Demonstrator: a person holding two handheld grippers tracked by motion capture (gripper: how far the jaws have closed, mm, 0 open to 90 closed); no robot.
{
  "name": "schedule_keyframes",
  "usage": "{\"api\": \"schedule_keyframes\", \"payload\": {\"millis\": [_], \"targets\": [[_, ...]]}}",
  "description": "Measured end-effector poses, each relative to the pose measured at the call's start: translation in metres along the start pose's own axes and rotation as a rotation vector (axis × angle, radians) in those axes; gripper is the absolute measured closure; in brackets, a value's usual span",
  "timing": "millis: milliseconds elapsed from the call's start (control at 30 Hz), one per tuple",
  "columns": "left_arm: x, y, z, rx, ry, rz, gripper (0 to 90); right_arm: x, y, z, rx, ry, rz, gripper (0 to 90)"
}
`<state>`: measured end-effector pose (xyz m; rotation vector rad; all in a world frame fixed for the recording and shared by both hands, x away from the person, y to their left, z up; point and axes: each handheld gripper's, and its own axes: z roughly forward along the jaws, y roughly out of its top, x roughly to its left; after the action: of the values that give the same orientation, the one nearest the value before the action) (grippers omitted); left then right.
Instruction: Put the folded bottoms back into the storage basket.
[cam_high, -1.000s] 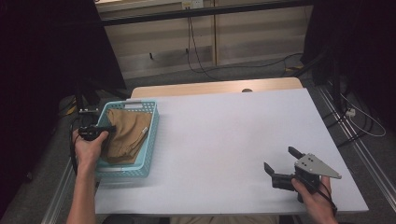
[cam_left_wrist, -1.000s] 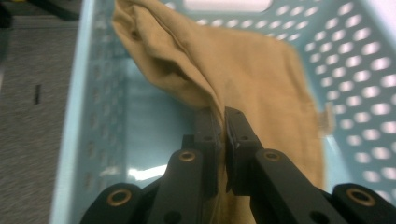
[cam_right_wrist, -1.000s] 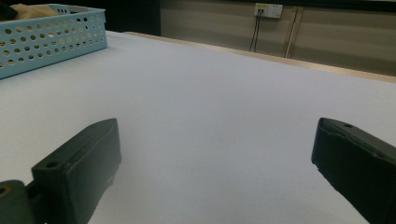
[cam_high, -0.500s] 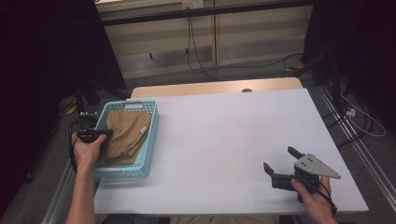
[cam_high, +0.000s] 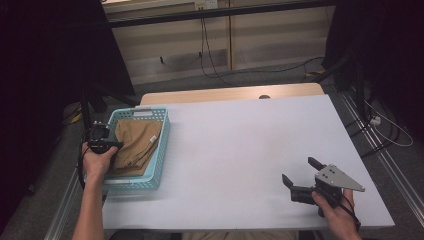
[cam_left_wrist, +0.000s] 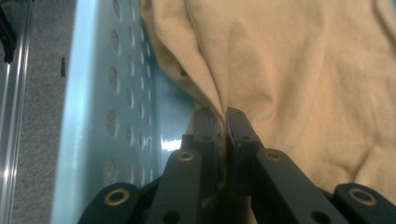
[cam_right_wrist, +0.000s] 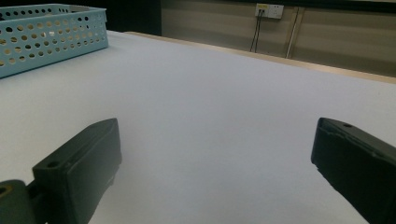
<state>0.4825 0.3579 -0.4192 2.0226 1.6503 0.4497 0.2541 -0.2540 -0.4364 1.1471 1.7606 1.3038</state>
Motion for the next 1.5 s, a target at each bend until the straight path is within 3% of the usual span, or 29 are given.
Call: {"api": "schedule_keyframes", "payload": {"millis": [167, 400, 500, 600, 733, 867, 1000, 1100, 1233, 1433, 1500], "targets": [[-0.001, -0.001, 0.002, 0.026, -0.001, -0.006, 84.4, -0.001, 0.000, 0.000, -0.001, -0.003, 0.000, 1.6], [-0.001, 0.000, -0.002, 0.008, -0.012, 0.023, 82.9, 0.000, 0.000, 0.000, 0.000, -0.002, 0.002, 1.6], [-0.002, 0.000, -0.005, -0.011, -0.016, 0.007, 81.7, 0.000, 0.000, 0.000, 0.000, -0.002, 0.002, 1.5], [-0.002, 0.001, -0.010, -0.044, -0.050, 0.003, 73.2, -0.001, 0.000, 0.000, 0.000, -0.002, 0.001, 1.5], [-0.008, 0.005, -0.023, -0.085, -0.042, 0.019, 56.2, 0.000, 0.000, 0.000, 0.000, -0.002, 0.001, 1.5], [-0.013, 0.010, -0.038, -0.172, -0.067, 0.016, 53.2, -0.001, 0.000, 0.000, -0.002, -0.004, 0.003, 1.6], [-0.021, 0.014, -0.049, -0.218, -0.068, 0.038, 44.1, 0.000, 0.000, 0.000, 0.000, -0.002, 0.002, 1.6], [-0.031, 0.017, -0.053, -0.219, -0.095, 0.074, 37.3, -0.001, 0.000, 0.000, -0.001, -0.005, 0.004, 1.6], [-0.044, 0.019, -0.053, -0.216, -0.094, 0.109, 30.1, -0.001, 0.000, 0.000, -0.001, -0.003, 0.005, 1.6], [-0.049, 0.016, -0.061, -0.280, -0.094, 0.129, 20.3, -0.001, 0.000, 0.000, -0.003, -0.006, 0.006, 1.6], [-0.048, 0.013, -0.064, -0.304, -0.097, 0.119, 16.5, -0.001, 0.000, 0.000, -0.003, -0.008, 0.007, 1.6]]}}
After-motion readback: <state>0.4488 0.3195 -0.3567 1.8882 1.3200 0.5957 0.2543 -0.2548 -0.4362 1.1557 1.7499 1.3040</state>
